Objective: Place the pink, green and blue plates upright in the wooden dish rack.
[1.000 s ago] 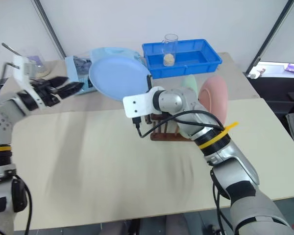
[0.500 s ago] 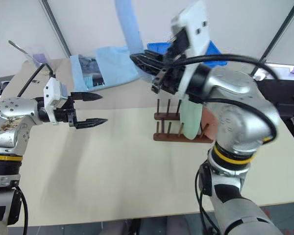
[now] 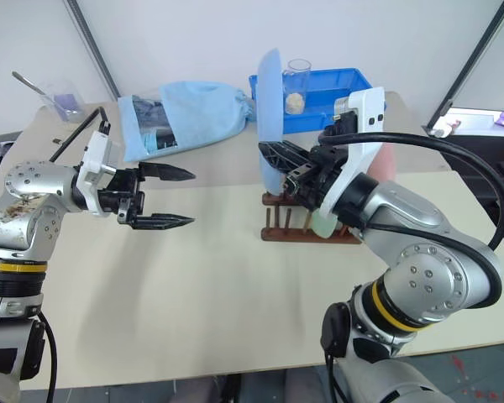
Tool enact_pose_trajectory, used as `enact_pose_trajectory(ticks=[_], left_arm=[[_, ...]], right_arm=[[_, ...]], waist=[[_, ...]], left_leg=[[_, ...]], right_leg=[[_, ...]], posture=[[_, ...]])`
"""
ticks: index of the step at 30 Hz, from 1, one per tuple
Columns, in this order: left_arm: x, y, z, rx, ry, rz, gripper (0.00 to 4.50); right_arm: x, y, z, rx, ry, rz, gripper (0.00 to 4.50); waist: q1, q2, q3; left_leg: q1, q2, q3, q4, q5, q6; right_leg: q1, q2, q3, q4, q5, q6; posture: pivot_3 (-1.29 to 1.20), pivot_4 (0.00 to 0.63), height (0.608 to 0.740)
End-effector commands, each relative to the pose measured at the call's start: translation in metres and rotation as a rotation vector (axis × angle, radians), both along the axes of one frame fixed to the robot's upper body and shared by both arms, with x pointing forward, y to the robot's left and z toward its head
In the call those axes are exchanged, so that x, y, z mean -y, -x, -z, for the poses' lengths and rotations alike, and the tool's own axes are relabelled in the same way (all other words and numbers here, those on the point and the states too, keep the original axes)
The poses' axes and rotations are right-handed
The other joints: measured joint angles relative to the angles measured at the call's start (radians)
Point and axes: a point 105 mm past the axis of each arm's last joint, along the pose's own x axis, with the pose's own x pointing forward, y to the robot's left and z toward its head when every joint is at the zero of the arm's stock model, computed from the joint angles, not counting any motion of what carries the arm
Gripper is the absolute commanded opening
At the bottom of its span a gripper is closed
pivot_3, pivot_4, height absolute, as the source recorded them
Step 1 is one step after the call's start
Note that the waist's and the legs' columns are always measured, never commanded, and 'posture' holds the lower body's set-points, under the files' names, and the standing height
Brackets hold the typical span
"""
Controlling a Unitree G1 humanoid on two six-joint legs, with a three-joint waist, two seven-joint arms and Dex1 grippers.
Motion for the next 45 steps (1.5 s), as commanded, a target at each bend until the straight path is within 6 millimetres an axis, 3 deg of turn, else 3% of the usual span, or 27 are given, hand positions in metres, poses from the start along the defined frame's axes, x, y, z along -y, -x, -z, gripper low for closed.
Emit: enact_pose_trajectory(ticks=[1, 11, 22, 24, 30, 35, 38, 42, 45], left_arm=[[0.004, 0.005, -0.012, 0.04, 0.001, 0.031, 4.29], [0.011, 0.007, -0.012, 0.038, 0.008, 0.043, 4.29], [0.013, 0.006, -0.011, 0.042, 0.013, 0.045, 4.29], [0.014, 0.006, -0.01, 0.042, 0.015, 0.047, 4.34], [0.016, 0.006, -0.008, 0.039, 0.023, 0.048, 4.34], [0.016, 0.005, -0.006, 0.036, 0.027, 0.041, 4.34], [0.017, 0.004, -0.005, 0.032, 0.034, 0.039, 4.34], [0.018, 0.006, -0.003, 0.026, 0.035, 0.05, 4.34], [0.02, 0.007, -0.001, 0.023, 0.036, 0.056, 4.34]], right_arm=[[0.004, 0.003, 0.0, 0.005, 0.006, 0.014, 0.0], [0.007, -0.002, 0.015, -0.093, -0.022, -0.004, 0.0], [0.013, -0.022, 0.022, -0.201, -0.016, 0.068, 0.0], [0.013, -0.023, 0.019, -0.195, -0.009, 0.073, 0.87], [0.012, -0.018, -0.001, -0.101, 0.047, 0.091, 2.81], [0.036, -0.015, -0.03, 0.029, 0.195, 0.187, 4.47], [0.055, -0.007, -0.046, 0.08, 0.274, 0.191, 4.47], [0.077, 0.004, -0.051, 0.088, 0.419, 0.18, 4.47], [0.1, 0.005, -0.047, 0.077, 0.579, 0.239, 3.73]], waist=[[-0.002, 0.0, 0.0], [-0.001, 0.0, 0.0], [-0.001, 0.0, 0.0], [-0.001, 0.0, 0.0], [-0.001, 0.0, 0.0], [0.004, 0.0, 0.0], [0.009, 0.0, 0.0], [0.011, 0.0, 0.0], [0.017, 0.0, 0.0]], left_leg=[[0.0, 0.0, 0.0, 0.0, 0.0, 0.0], [0.002, 0.0, 0.0, 0.0, 0.0, 0.0], [0.002, 0.0, 0.0, -0.001, 0.0, 0.0], [0.002, 0.0, 0.0, -0.001, 0.0, 0.0], [0.002, 0.0, 0.0, -0.001, 0.0, 0.001], [0.001, 0.0, 0.001, 0.0, 0.0, 0.001], [0.001, 0.0, 0.001, 0.0, -0.001, 0.002], [0.001, 0.001, 0.002, 0.0, -0.002, 0.004], [0.001, 0.001, 0.003, 0.0, -0.003, 0.005]], right_leg=[[0.0, 0.0, 0.0, 0.0, 0.0, 0.0], [0.001, 0.0, 0.0, 0.0, 0.0, 0.0], [0.002, 0.0, 0.0, 0.0, 0.0, 0.0], [0.001, 0.0, 0.0, 0.0, 0.0, 0.0], [0.001, 0.0, 0.0, 0.0, 0.0, 0.0], [0.002, 0.0, 0.0, -0.001, 0.0, 0.0], [0.003, 0.0, 0.0, -0.002, 0.0, 0.0], [0.004, 0.0, 0.0, -0.006, 0.0, 0.0], [0.004, 0.0, 0.0, -0.007, 0.0, 0.0]], posture=[[0.0, 0.15, 0.74], [0.0, 0.15, 0.74], [0.0, 0.15, 0.74], [0.0, 0.15, 0.74], [0.0, 0.15, 0.74], [0.0, 0.15, 0.74], [0.0, 0.15, 0.74], [0.0, 0.15, 0.74], [0.0, 0.15, 0.74]])
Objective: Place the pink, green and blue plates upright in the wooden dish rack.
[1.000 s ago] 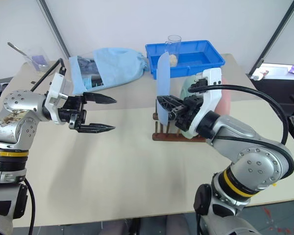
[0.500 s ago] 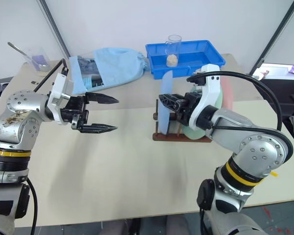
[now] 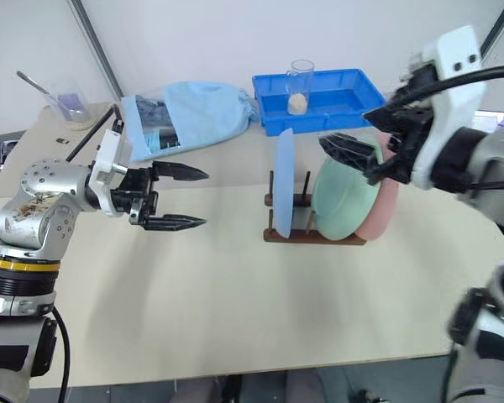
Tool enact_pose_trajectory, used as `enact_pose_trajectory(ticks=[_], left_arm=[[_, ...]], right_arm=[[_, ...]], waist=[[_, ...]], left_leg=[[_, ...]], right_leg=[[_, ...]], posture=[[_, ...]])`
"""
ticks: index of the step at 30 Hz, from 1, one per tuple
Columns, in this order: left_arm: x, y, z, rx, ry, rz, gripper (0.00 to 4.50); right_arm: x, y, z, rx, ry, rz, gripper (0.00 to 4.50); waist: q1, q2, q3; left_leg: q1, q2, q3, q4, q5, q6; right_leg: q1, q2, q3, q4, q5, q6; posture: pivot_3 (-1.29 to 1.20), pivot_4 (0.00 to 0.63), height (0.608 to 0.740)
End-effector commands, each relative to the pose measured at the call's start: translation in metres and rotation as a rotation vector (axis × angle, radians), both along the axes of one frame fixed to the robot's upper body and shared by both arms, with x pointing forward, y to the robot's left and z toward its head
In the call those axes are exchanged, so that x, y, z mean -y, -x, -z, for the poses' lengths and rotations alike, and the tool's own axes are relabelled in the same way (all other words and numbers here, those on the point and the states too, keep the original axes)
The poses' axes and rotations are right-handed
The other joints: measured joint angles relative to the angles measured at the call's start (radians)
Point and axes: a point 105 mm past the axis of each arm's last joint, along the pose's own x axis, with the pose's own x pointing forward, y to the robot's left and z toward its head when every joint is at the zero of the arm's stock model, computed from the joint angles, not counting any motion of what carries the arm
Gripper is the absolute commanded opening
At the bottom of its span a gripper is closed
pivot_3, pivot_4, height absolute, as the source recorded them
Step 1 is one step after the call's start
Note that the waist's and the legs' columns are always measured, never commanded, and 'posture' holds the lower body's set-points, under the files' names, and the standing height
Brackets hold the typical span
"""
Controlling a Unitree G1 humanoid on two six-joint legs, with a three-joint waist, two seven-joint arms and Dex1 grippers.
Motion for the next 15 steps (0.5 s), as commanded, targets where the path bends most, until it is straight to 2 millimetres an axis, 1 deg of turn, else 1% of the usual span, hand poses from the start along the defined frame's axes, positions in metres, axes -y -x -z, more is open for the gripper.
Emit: enact_pose_trajectory(ticks=[1, 3, 5, 10, 11, 15], left_arm=[[0.004, 0.005, -0.005, 0.039, 0.005, 0.02, 4.34], [0.006, 0.007, -0.002, 0.035, 0.008, 0.028, 4.34], [0.007, 0.009, -0.001, 0.034, 0.011, 0.034, 4.34], [0.012, 0.014, 0.0, 0.039, 0.021, 0.054, 4.34], [0.013, 0.015, 0.0, 0.04, 0.023, 0.056, 4.34], [0.014, 0.016, -0.001, 0.045, 0.029, 0.058, 4.34]], right_arm=[[0.018, 0.005, -0.003, 0.028, 0.17, 0.009, 3.32], [0.024, 0.007, 0.008, -0.007, 0.305, -0.009, 2.66], [0.029, 0.008, 0.015, -0.023, 0.389, -0.025, 1.93], [0.035, 0.006, 0.027, -0.037, 0.484, -0.048, 0.2], [0.035, 0.005, 0.029, -0.038, 0.498, -0.049, 0.04], [0.041, 0.004, 0.031, -0.039, 0.562, -0.048, 0.04]], waist=[[0.006, 0.0, 0.0], [0.009, 0.0, 0.0], [0.009, 0.0, 0.0], [0.011, 0.0, 0.0], [0.012, 0.0, 0.0], [0.015, 0.0, 0.0]], left_leg=[[0.0, 0.0, 0.001, 0.001, -0.001, 0.002], [0.001, 0.0, 0.002, 0.001, -0.002, 0.004], [0.001, 0.001, 0.004, 0.001, -0.002, 0.003], [0.002, 0.003, 0.008, 0.001, -0.003, 0.005], [0.002, 0.003, 0.008, 0.001, -0.003, 0.004], [0.002, 0.003, 0.008, 0.001, -0.002, 0.002]], right_leg=[[0.001, 0.0, 0.0, -0.001, 0.0, 0.0], [0.001, 0.0, 0.001, -0.002, 0.0, 0.0], [0.0, 0.0, 0.001, -0.002, 0.0, 0.0], [0.0, -0.001, 0.002, -0.008, 0.0, 0.0], [0.0, -0.001, 0.002, -0.008, 0.0, 0.0], [0.0, -0.001, 0.002, -0.008, 0.0, 0.0]], posture=[[0.0, 0.15, 0.74], [0.0, 0.15, 0.74], [0.0, 0.15, 0.74], [0.0, 0.15, 0.74], [0.0, 0.15, 0.74], [0.0, 0.15, 0.74]])
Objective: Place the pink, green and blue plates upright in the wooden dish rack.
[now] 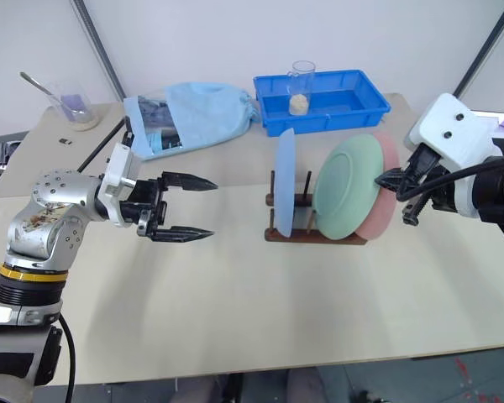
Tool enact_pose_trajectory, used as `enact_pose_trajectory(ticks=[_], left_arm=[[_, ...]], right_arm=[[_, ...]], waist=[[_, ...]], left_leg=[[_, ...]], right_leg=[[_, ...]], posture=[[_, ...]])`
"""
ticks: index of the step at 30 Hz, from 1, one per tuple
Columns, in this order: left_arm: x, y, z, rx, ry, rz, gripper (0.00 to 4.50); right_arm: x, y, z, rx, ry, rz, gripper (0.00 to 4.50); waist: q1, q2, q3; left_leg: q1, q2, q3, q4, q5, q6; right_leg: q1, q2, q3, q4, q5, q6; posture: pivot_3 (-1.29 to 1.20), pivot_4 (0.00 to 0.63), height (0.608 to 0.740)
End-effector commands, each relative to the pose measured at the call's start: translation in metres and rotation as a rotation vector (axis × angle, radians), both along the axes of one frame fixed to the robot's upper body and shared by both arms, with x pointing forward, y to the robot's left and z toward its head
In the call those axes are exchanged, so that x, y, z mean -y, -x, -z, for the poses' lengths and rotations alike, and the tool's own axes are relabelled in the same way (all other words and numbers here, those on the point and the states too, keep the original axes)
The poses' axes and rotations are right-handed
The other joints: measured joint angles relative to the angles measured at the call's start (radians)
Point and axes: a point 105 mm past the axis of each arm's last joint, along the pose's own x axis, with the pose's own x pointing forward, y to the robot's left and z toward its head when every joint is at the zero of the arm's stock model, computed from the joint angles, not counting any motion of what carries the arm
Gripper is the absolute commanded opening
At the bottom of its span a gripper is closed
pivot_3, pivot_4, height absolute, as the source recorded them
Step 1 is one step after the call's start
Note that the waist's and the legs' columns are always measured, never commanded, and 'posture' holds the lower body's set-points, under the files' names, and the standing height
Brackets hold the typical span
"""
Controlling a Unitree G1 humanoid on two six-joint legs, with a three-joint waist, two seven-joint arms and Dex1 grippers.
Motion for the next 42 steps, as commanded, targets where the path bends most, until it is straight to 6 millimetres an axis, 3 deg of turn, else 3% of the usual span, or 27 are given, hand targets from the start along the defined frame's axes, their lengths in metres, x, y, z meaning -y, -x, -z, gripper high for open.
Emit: enact_pose_trajectory(ticks=[1, 13, 24, 35, 42], left_arm=[[0.002, 0.005, -0.009, 0.041, 0.017, 0.011, 4.34], [0.007, 0.008, -0.01, 0.043, 0.026, 0.019, 4.34], [0.01, 0.009, -0.015, 0.046, 0.041, 0.014, 4.34], [0.008, 0.007, -0.015, 0.047, 0.032, 0.005, 4.34], [-0.01, -0.005, -0.005, 0.013, -0.062, -0.106, 4.34]], right_arm=[[0.005, 0.001, -0.012, 0.058, 0.07, -0.006, 0.04], [0.012, 0.005, 0.0, 0.007, 0.16, -0.015, 0.04], [0.002, -0.003, 0.01, 0.027, 0.197, -0.066, 0.04], [-0.025, -0.003, 0.0, 0.057, 0.072, -0.163, 0.04], [-0.016, -0.005, -0.012, 0.106, 0.04, -0.126, 0.04]], waist=[[0.002, 0.0, 0.0], [0.004, 0.0, 0.0], [0.003, 0.0, 0.0], [0.006, 0.0, 0.0], [0.006, 0.0, 0.0]], left_leg=[[0.0, 0.0, 0.0, 0.0, 0.0, 0.0], [0.0, 0.0, 0.0, 0.0, 0.0, 0.0], [0.0, 0.0, 0.0, 0.0, 0.0, 0.0], [0.0, 0.0, 0.0, 0.0, 0.0, 0.0], [0.0, 0.0, 0.0, 0.0, 0.0, 0.0]], right_leg=[[0.0, 0.0, 0.0, 0.0, 0.0, 0.0], [0.0, 0.0, 0.0, -0.001, 0.0, 0.0], [0.0, -0.001, 0.0, -0.001, 0.0, 0.0], [0.0, -0.001, 0.0, -0.001, 0.0, 0.0], [0.0, 0.0, 0.0, -0.001, 0.0, 0.0]], posture=[[0.0, 0.15, 0.74], [0.0, 0.15, 0.74], [0.0, 0.15, 0.74], [0.0, 0.15, 0.74], [0.0, 0.15, 0.74]])
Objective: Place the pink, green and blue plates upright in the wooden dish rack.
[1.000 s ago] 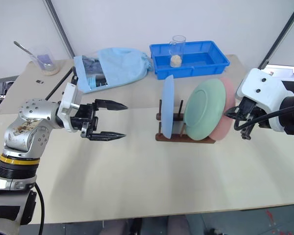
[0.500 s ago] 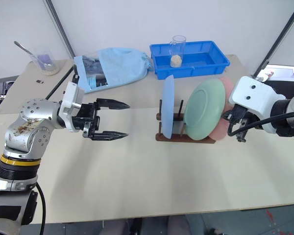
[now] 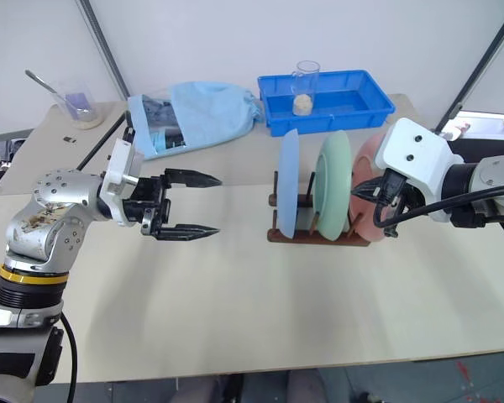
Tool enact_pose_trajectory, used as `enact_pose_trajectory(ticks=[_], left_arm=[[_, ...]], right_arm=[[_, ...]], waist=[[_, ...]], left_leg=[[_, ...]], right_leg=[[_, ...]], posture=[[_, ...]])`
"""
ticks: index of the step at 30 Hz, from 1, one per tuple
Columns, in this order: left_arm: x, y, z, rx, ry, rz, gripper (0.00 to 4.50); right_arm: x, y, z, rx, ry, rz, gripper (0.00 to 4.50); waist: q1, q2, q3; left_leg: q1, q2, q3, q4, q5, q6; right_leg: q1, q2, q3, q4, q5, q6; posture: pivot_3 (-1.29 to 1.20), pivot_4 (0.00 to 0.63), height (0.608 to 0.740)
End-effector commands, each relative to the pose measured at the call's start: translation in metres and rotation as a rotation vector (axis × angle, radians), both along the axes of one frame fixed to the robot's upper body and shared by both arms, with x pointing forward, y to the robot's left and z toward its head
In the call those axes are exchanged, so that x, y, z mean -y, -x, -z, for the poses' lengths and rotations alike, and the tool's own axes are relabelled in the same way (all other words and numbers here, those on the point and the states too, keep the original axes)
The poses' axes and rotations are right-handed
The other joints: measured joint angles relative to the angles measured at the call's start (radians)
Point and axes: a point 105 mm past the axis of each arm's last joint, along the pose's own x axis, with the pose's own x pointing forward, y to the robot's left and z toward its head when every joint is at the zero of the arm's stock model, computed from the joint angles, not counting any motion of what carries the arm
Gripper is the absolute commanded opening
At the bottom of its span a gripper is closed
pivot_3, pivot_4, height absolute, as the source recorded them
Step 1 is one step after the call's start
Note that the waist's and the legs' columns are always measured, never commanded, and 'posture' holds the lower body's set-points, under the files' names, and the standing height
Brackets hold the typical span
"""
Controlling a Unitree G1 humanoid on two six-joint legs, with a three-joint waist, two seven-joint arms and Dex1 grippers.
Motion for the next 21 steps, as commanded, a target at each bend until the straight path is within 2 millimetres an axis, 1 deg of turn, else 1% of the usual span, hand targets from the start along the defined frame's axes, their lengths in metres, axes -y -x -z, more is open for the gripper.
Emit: enact_pose_trajectory(ticks=[1, 3, 4, 5, 7, 9, 10, 12, 13, 14, 16, 18, 21], left_arm=[[-0.018, -0.009, 0.002, 0.029, -0.089, -0.102, 4.34], [-0.034, -0.015, 0.003, 0.06, -0.135, -0.177, 4.34], [-0.041, -0.017, 0.002, 0.07, -0.151, -0.209, 4.42], [-0.047, -0.018, 0.002, 0.076, -0.17, -0.233, 4.5], [-0.06, -0.017, 0.002, 0.087, -0.206, -0.287, 4.5], [-0.073, -0.013, 0.001, 0.088, -0.233, -0.333, 4.5], [-0.083, -0.01, 0.001, 0.083, -0.256, -0.365, 4.5], [-0.1, -0.006, 0.004, 0.051, -0.312, -0.439, 4.5], [-0.106, -0.004, 0.005, 0.036, -0.335, -0.47, 4.5], [-0.11, -0.003, 0.006, 0.039, -0.358, -0.495, 4.5], [-0.117, 0.001, 0.008, 0.042, -0.385, -0.517, 4.5], [-0.12, 0.003, 0.009, 0.037, -0.401, -0.531, 4.5], [-0.123, 0.004, 0.009, 0.021, -0.388, -0.554, 4.5]], right_arm=[[0.007, 0.003, -0.031, 0.095, -0.058, 0.024, 0.04], [0.01, 0.01, -0.037, 0.073, -0.088, 0.008, 0.63], [0.012, 0.014, -0.039, 0.053, -0.095, -0.001, 0.91], [0.014, 0.018, -0.039, 0.035, -0.094, -0.01, 1.28], [0.021, 0.026, -0.042, -0.007, -0.091, -0.027, 1.92], [0.031, 0.032, -0.046, -0.033, -0.061, -0.029, 2.66], [0.04, 0.035, -0.047, -0.055, -0.022, -0.023, 2.95], [0.055, 0.039, -0.05, -0.077, 0.049, -0.015, 3.65], [0.059, 0.04, -0.05, -0.082, 0.072, -0.016, 4.03], [0.064, 0.041, -0.05, -0.096, 0.093, -0.019, 4.29], [0.071, 0.044, -0.047, -0.126, 0.123, -0.032, 4.29], [0.074, 0.044, -0.045, -0.139, 0.14, -0.042, 4.29], [0.078, 0.039, -0.04, -0.138, 0.171, -0.046, 4.29]], waist=[[0.0, 0.0, 0.0], [0.0, 0.0, 0.0], [0.0, 0.0, 0.0], [0.0, 0.0, 0.0], [0.0, 0.0, 0.0], [-0.001, 0.001, 0.0], [-0.001, 0.001, 0.0], [-0.003, 0.001, 0.001], [-0.003, 0.001, 0.001], [-0.003, 0.002, 0.001], [-0.002, 0.002, 0.001], [-0.003, 0.003, 0.001], [-0.003, 0.004, 0.002]], left_leg=[[0.0, 0.0, 0.0, 0.0, 0.0, 0.0], [0.0, 0.0, 0.0, 0.0, 0.0, 0.0], [0.0, 0.0, 0.0, -0.001, 0.0, 0.0], [0.0, 0.0, 0.0, -0.001, 0.0, 0.0], [0.0, 0.0, 0.0, -0.001, 0.0, 0.0], [0.0, 0.0, 0.0, -0.001, -0.001, 0.001], [0.0, 0.0, 0.0, -0.001, -0.001, 0.001], [0.0, 0.0, 0.001, -0.001, -0.001, 0.001], [0.0, 0.0, 0.001, -0.001, -0.001, 0.002], [0.001, 0.0, 0.001, -0.001, -0.001, 0.002], [0.001, 0.0, 0.001, -0.001, -0.005, 0.007], [0.002, 0.001, 0.002, -0.001, -0.005, 0.007], [0.002, 0.001, 0.002, -0.001, -0.004, 0.006]], right_leg=[[0.0, 0.0, 0.0, 0.0, 0.0, 0.0], [0.0, 0.0, 0.0, 0.0, 0.0, 0.0], [0.0, 0.0, 0.0, 0.0, 0.0, 0.0], [0.0, 0.0, 0.0, 0.0, 0.0, 0.0], [0.0, 0.0, 0.0, 0.0, 0.0, 0.0], [0.0, 0.0, 0.0, 0.0, 0.0, 0.0], [0.0, 0.0, 0.0, 0.0, 0.0, 0.0], [-0.001, 0.0, 0.0, -0.001, 0.0, 0.0], [-0.001, 0.0, 0.0, 0.0, 0.0, 0.0], [-0.001, 0.0, 0.0, 0.0, 0.0, 0.0], [0.0, 0.0, 0.0, 0.0, 0.0, 0.0], [0.0, -0.001, 0.0, 0.0, 0.0, 0.0], [0.0, -0.001, 0.0, 0.0, 0.0, 0.0]], posture=[[0.0, 0.15, 0.74], [0.0, 0.15, 0.74], [0.0, 0.15, 0.74], [0.0, 0.15, 0.74], [0.0, 0.15, 0.74], [0.0, 0.15, 0.74], [0.0, 0.15, 0.74], [0.0, 0.15, 0.74], [0.0, 0.15, 0.74], [0.0, 0.15, 0.74], [0.0, 0.15, 0.74], [0.0, 0.15, 0.74], [0.0, 0.15, 0.74]])
